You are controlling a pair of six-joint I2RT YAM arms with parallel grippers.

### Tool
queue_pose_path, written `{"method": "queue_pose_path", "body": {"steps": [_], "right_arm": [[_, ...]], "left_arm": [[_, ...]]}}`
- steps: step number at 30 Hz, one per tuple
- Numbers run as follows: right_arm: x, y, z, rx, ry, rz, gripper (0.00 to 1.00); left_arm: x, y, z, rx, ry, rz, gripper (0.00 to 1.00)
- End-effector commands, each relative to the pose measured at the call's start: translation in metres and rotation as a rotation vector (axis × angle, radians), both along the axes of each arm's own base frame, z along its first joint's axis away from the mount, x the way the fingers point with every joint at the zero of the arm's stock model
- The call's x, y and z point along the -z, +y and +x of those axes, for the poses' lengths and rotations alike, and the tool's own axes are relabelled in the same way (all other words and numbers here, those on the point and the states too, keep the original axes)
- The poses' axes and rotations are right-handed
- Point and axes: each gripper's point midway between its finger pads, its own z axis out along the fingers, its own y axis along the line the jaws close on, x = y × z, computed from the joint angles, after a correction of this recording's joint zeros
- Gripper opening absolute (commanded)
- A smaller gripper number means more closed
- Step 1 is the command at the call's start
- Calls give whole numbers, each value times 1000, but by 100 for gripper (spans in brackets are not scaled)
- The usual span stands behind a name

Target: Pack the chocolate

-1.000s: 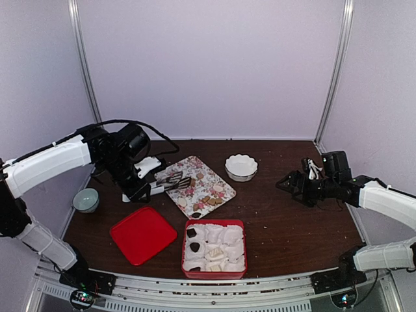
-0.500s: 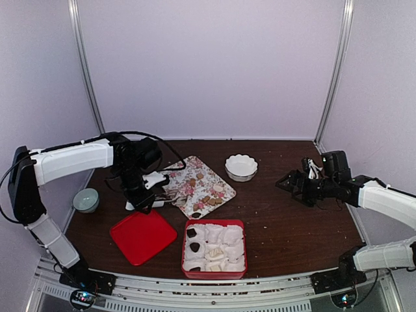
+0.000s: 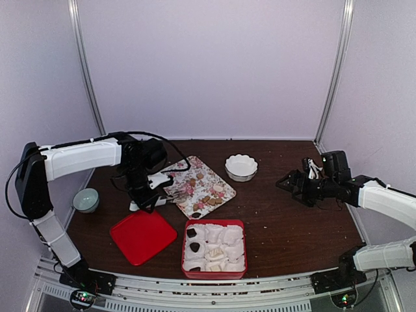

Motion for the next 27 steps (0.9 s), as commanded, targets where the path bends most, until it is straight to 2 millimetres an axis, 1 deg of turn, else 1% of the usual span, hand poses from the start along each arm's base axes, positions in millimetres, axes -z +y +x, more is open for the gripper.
{"method": "queue_pose_path", "body": {"steps": [1,6,9,11,14,16,20,24,27], "right_arm": [[-4,0,3,4,-21,-9,100],[-4,0,3,5,-24,-8,100],[-5,1,3,3,-25,-6,100],[-5,0,3,4,-23,-5,100],[-5,0,2,3,-25,-4,100],[-5,0,1,3,-25,-4,100],[-6,0,1,2,-26,-5,100],[-6,0,1,2,-28,-5,100],[-7,0,1,1,-28,-5,100]], "left_arm": [[-8,-7,0,5,13,-46,25],[-13,-7,1,-2,-5,-53,17],[-19,-8,4,-10,-25,-70,16],[-22,-9,5,-18,-34,-81,19],[-26,-8,6,-22,-46,-91,34],[-29,-7,7,-25,-54,-101,38],[-30,-3,6,-20,-54,-99,43],[-26,0,4,-3,-37,-77,44],[-23,-2,3,3,-26,-80,45]]}}
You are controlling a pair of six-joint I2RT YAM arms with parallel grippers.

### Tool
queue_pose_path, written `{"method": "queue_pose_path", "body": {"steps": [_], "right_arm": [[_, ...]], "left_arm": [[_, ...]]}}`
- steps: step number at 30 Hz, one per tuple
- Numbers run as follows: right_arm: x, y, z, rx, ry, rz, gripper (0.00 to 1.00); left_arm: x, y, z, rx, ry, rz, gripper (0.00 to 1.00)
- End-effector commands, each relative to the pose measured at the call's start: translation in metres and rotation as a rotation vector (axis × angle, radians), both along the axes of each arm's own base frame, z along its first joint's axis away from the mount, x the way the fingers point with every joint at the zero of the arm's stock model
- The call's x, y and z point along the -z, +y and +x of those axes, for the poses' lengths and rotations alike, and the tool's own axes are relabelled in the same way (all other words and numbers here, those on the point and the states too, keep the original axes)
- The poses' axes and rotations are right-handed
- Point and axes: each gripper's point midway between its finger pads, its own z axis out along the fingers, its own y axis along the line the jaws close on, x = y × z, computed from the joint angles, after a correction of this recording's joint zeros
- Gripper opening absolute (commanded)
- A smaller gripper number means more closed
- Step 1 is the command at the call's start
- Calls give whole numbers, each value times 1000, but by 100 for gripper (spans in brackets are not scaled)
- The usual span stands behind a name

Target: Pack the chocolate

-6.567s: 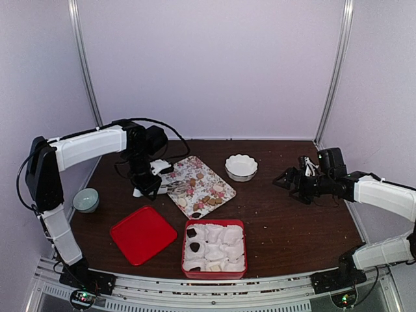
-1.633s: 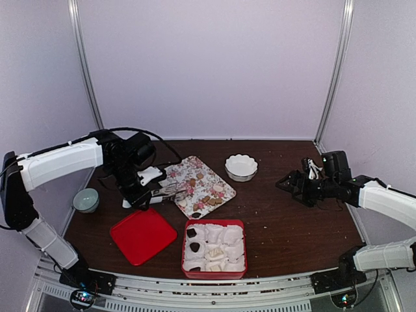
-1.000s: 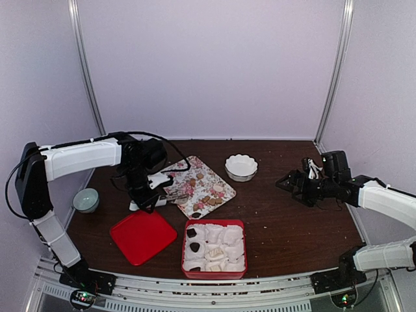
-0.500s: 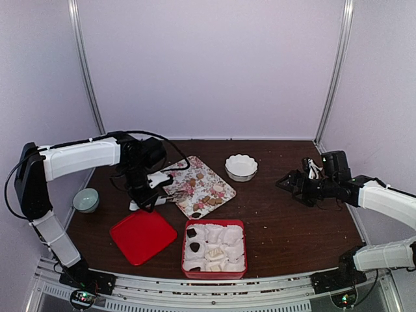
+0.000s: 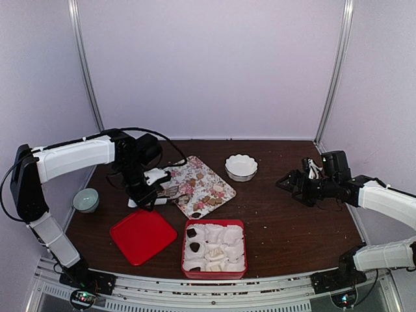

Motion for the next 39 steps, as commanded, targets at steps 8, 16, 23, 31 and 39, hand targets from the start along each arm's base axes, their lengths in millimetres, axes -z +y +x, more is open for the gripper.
{"method": "queue_pose_path", "body": {"steps": [8,16,23,31,39], "right_arm": [[-6,1,2,3,-25,0,100],[-5,1,3,4,-22,0,100],[-5,1,4,6,-20,-2,100],[-2,1,5,5,-15,-4,100],[-3,1,5,10,-19,-4,100]], "left_arm": [[1,-1,1,21,12,-3,45],[8,-3,5,42,5,51,44],[9,-1,11,50,-20,96,39],[5,-1,17,58,-44,123,33],[1,-1,21,49,-64,132,20]]}}
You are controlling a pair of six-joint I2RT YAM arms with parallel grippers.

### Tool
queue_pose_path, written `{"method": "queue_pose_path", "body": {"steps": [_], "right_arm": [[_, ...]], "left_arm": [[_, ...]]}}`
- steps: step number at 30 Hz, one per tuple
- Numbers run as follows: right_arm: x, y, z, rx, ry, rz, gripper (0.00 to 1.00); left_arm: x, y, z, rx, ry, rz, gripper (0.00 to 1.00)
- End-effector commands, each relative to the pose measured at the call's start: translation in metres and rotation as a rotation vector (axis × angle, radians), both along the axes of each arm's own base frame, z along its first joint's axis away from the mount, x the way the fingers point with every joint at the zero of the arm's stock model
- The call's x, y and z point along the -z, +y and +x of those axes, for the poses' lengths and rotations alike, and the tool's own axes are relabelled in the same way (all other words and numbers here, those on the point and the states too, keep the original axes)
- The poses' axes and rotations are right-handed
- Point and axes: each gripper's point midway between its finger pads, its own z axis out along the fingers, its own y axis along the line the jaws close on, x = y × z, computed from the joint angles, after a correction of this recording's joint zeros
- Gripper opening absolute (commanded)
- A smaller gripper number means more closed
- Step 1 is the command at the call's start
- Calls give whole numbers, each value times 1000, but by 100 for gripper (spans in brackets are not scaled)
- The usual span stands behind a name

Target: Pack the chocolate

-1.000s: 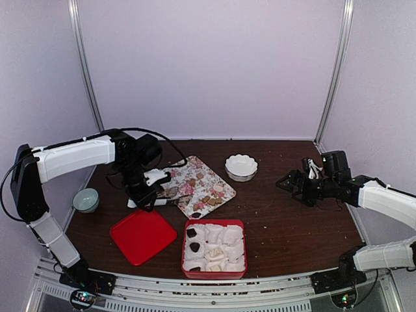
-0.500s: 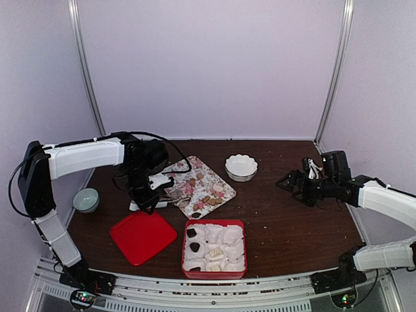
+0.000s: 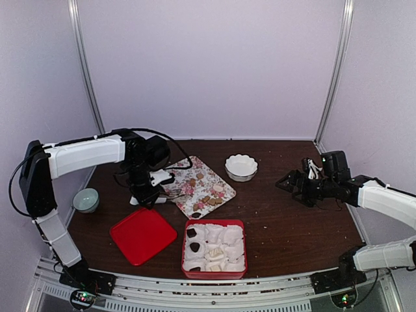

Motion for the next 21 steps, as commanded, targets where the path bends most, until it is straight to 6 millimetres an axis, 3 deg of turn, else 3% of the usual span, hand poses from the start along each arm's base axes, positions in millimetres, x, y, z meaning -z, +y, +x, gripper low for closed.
{"method": "queue_pose_path", "body": {"steps": [1,12,21], "right_arm": [[-5,1,4,11,-24,-2,100],[-6,-1,2,17,-29,4,100],[-7,0,0,10,-30,4,100]], "left_arm": [[-10,-4,8,4,-34,1,20],[-28,-11,6,-10,-59,-76,17],[-59,-21,-5,9,-93,-191,17]]}}
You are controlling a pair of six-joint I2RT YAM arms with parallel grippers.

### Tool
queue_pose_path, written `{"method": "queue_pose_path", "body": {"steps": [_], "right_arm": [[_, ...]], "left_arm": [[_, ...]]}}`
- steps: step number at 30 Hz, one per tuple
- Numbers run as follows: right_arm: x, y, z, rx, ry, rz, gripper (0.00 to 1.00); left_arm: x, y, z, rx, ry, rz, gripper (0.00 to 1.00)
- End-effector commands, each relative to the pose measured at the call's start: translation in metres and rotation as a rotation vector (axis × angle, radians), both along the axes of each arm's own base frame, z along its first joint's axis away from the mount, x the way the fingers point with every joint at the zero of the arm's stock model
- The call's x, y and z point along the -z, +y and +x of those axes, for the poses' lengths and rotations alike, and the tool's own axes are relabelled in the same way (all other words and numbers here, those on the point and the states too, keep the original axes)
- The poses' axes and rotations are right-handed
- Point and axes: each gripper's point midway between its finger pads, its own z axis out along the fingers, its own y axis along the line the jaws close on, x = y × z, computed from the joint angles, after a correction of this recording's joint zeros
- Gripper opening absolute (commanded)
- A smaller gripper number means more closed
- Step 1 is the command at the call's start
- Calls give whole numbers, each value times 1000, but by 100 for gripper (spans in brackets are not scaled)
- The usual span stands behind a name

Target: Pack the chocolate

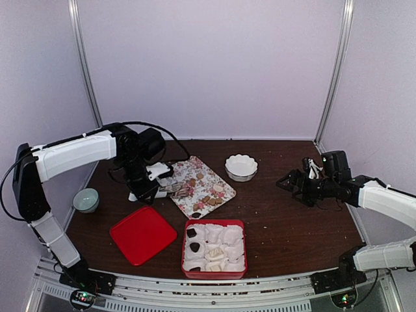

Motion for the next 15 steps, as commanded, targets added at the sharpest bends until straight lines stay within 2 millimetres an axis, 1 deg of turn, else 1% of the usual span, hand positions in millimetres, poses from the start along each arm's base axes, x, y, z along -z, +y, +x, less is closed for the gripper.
{"method": "queue_pose_path", "body": {"steps": [1,5,12,15], "right_arm": [[-5,0,0,2,-25,-1,100],[-4,1,-2,-6,-21,-1,100],[-5,2,-4,-20,-24,-2,100],[-4,1,-6,-24,-23,-5,100]], "left_arm": [[-38,-17,-5,22,-69,-133,16],[-50,-30,-23,82,-100,-171,17],[-63,-57,-67,233,-122,-240,17],[-63,-70,-87,312,-128,-252,17]]}}
